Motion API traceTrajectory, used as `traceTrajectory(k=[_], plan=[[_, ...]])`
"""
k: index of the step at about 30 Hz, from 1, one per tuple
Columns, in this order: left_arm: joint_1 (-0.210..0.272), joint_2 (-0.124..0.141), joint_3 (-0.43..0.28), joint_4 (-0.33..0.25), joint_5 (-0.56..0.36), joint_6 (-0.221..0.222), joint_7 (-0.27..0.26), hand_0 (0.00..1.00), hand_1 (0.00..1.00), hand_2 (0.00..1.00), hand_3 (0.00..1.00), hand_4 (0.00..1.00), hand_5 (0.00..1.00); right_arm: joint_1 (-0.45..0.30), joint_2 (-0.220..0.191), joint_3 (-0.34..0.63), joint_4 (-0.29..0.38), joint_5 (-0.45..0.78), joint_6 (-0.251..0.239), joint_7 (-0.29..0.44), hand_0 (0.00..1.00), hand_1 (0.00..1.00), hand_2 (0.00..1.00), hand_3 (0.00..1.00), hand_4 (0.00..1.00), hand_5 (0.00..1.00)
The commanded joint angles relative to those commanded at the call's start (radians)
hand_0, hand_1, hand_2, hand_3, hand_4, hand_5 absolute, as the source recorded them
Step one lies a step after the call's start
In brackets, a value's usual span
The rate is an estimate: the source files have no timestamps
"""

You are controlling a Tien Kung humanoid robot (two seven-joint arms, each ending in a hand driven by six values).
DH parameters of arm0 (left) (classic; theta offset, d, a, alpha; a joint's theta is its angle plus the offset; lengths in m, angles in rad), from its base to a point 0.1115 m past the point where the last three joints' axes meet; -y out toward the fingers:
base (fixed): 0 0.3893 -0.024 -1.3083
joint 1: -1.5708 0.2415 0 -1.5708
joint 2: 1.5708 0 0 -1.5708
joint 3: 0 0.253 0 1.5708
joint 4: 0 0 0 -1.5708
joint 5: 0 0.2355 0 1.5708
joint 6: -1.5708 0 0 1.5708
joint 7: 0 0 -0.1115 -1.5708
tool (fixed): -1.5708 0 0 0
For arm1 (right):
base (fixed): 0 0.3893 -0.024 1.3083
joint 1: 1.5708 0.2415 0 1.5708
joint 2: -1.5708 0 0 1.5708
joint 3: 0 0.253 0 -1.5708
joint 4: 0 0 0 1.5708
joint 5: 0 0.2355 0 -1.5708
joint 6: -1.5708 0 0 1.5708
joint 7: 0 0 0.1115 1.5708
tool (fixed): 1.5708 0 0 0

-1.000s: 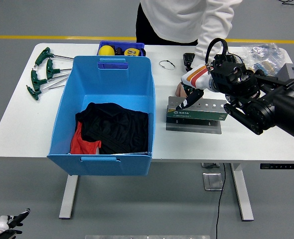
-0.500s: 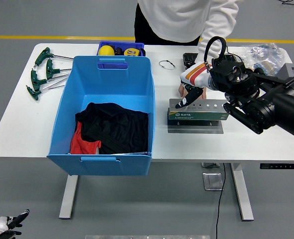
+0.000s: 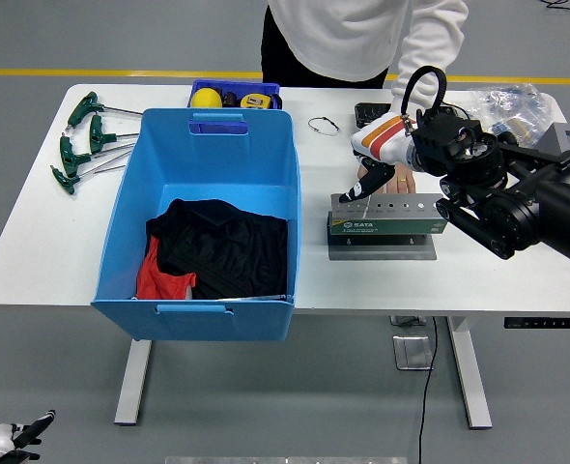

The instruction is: Lift tool from toolbox,place it in box,lift tool from toolbox,place it in box

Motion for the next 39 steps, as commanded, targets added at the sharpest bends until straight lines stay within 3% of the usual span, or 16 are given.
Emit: traceTrajectory(k=[10, 19, 39], plan=[[0.01, 0.004, -0.012, 0.0, 0.011, 0.0, 0.002, 0.536, 0.482, 0.651, 0.684, 0.748, 0.684, 0.045, -0.037, 0.035, 0.012, 0.02, -0.019, -0.003, 0.037, 0.002, 0.083, 0.103, 0.998, 0.751], [0.017, 0.006, -0.019, 0.0, 0.019, -0.001, 0.004, 0.534, 0.481, 0.651, 0.685, 0.748, 0.684, 0.054, -0.045, 0.046, 0.02, 0.024, -0.036, 0.003, 0.008, 0.002, 0.056, 0.077, 0.998, 0.752], [0.042, 0.009, -0.046, 0.0, 0.052, -0.005, 0.009, 0.533, 0.476, 0.65, 0.683, 0.747, 0.683, 0.113, -0.094, 0.149, 0.142, -0.011, -0.038, -0.001, 0.002, 0.002, 0.022, 0.049, 0.998, 0.736]])
